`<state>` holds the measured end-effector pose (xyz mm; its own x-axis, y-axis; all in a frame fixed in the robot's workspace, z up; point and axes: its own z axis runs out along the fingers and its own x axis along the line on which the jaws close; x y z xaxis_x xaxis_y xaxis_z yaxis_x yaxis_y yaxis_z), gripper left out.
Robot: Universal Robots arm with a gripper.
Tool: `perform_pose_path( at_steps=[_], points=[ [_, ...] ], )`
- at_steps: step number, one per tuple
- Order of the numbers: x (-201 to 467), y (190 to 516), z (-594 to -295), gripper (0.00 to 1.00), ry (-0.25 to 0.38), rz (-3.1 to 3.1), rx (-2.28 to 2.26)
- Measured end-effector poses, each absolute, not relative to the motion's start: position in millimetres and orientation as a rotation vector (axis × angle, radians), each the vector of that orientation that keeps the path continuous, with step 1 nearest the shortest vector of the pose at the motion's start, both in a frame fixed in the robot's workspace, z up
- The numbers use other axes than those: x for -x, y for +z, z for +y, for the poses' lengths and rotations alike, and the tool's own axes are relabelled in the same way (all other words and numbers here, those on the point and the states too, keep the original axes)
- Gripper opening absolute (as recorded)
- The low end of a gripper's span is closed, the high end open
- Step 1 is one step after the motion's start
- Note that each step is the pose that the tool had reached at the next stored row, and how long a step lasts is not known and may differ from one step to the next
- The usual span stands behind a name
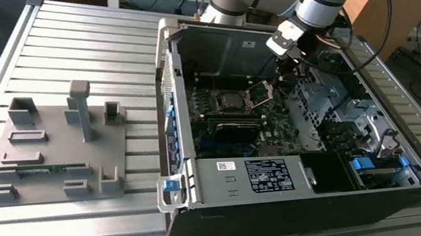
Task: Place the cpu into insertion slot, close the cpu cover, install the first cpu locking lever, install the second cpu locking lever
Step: 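Place the cpu into insertion slot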
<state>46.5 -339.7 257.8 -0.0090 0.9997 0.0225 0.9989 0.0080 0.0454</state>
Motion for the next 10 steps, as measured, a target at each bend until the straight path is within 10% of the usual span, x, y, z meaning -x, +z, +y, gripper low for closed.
perform_pose_path(
  at_steps=[10],
  points=[
    [-48.5, 257.8, -339.7, 0.11, 0.075, 2.219, -2.2]
  ],
)
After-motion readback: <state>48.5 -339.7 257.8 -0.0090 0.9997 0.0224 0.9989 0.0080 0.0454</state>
